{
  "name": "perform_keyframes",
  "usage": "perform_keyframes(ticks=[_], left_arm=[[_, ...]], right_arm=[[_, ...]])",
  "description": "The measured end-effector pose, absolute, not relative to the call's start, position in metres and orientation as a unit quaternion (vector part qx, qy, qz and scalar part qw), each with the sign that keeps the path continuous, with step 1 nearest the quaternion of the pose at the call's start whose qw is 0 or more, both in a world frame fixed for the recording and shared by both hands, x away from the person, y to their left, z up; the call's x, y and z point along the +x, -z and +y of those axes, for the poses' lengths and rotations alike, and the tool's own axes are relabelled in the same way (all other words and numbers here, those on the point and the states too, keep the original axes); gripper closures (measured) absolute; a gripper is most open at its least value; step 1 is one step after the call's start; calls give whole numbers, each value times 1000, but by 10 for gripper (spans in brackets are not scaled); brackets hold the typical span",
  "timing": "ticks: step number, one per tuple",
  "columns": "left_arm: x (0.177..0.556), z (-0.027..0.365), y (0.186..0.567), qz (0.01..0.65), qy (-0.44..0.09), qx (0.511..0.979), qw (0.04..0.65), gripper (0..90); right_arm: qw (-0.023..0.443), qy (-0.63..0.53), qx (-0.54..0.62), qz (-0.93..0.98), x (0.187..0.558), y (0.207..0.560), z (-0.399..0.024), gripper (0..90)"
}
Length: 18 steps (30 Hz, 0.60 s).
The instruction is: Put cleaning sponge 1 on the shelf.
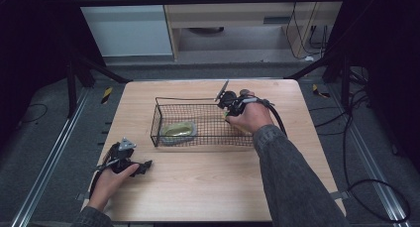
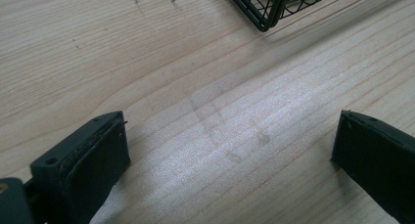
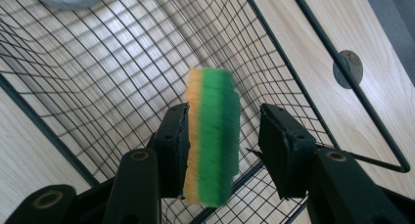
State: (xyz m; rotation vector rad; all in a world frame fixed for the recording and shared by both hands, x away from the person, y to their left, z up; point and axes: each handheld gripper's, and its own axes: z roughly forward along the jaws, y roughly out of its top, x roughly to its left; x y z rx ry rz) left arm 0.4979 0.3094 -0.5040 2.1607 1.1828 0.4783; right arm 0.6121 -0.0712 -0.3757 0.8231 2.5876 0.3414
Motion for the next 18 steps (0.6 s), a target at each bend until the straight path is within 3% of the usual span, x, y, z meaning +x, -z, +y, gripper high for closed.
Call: perform_keyframes(ticks=[18], left_arm=[[498,309,504,448,-181,819,311,0]], right_arm=[[204,-143,297,922,601,361,-77,539]])
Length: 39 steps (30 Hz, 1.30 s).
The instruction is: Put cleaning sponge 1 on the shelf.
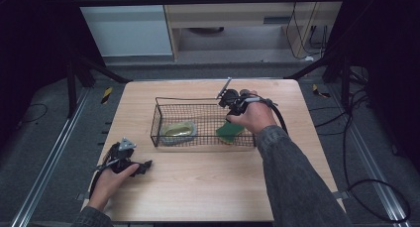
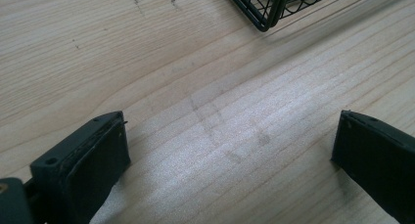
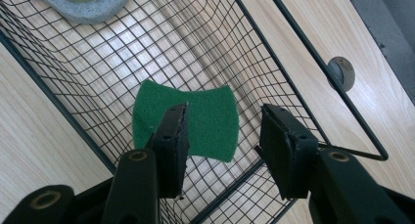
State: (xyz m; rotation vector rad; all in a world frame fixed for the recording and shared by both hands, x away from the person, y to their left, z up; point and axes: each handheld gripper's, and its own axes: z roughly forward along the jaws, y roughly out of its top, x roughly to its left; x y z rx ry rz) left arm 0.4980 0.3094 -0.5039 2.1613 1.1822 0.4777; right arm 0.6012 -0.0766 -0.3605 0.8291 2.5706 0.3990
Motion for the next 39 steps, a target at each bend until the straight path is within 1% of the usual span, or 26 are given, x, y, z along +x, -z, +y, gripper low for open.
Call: perform_keyframes(ticks=[10,23,24,26,28,31,32,33,35,39], left_arm=[[498,309,504,448,-181,819,311,0],[498,309,504,448,-181,818,312,0],[498,309,504,448,-181,818,312,0],[498,309,504,448,-181,818,312,0],[498,309,504,448,-181,818,312,0],[498,309,504,449,-182,817,313,0],[498,309,504,449,-182,817,313,0],[498,309,504,449,-182,817,312,0],[498,309,504,449,-182,817,313,0],[498,309,504,449,-182,817,313,0]], right_arm=[[206,-151,305,917,597,359,-90,520],[210,-170,326,906,591,358,-108,415],[211,-176,330,903,590,357,-111,388],[211,-179,333,901,590,357,-112,379],[211,-185,337,899,588,356,-114,345],[219,-191,341,894,586,357,-118,240],[219,-191,341,894,586,357,-118,240],[221,-192,346,892,585,358,-120,179],[229,-193,346,889,584,358,-122,141],[228,-204,354,884,582,358,-126,111]])
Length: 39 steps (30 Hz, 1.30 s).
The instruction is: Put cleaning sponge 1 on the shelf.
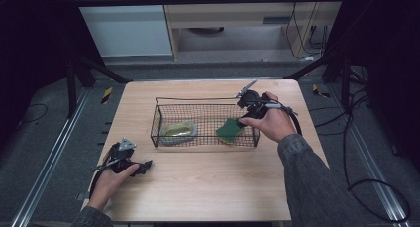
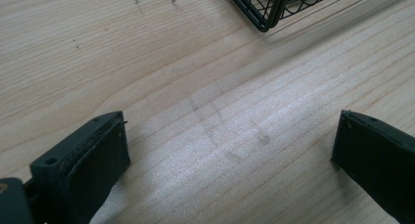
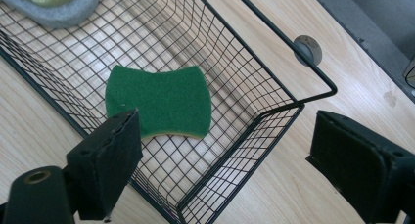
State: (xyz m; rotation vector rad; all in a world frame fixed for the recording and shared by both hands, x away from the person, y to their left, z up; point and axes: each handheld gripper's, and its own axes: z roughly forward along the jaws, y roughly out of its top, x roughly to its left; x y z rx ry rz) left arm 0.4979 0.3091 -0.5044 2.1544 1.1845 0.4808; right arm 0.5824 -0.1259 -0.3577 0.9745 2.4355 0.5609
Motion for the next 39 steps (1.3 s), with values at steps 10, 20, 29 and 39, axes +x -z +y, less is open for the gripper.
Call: perform_keyframes(ticks=[10,20,29,39], left_arm=[[498,309,505,448,-183,817,313,0],[498,309,505,448,-184,817,313,0],[498,309,505,450,-185,815,314,0],[498,309,505,450,-185,815,314,0]], right_arm=[[223,-231,368,873,572,357,-147,53],[258,-236,419,838,549,364,-195,94],[259,-240,444,824,526,381,-228,107],[251,-229,474,812,520,408,-252,110]])
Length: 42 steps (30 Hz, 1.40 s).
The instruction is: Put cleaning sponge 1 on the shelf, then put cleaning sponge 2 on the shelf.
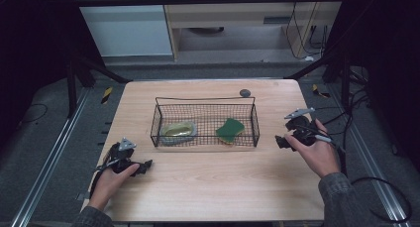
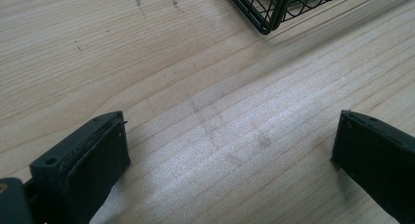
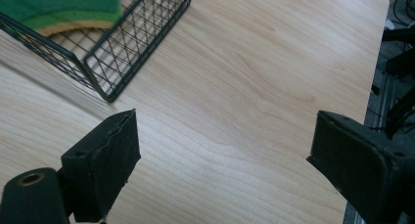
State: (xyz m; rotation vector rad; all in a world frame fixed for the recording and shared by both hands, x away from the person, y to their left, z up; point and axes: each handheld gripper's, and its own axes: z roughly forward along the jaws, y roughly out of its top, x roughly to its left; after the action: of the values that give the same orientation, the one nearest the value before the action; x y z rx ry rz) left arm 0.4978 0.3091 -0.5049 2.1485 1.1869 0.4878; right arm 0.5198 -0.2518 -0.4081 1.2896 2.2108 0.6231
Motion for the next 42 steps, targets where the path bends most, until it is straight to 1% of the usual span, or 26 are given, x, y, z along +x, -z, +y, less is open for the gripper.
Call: perform_keyframes(ticks=[20,26,37,42], left_arm=[[498,309,505,452,-186,814,314,0],[498,309,505,452,-186,814,314,0],[498,309,505,452,-187,814,315,0],[498,308,505,452,-188,813,315,0]], right_arm=[[227,-236,534,780,539,460,-286,70],[221,-239,539,777,541,469,-287,66],[224,-244,542,772,544,469,-288,62],[221,-246,551,766,550,478,-290,60]])
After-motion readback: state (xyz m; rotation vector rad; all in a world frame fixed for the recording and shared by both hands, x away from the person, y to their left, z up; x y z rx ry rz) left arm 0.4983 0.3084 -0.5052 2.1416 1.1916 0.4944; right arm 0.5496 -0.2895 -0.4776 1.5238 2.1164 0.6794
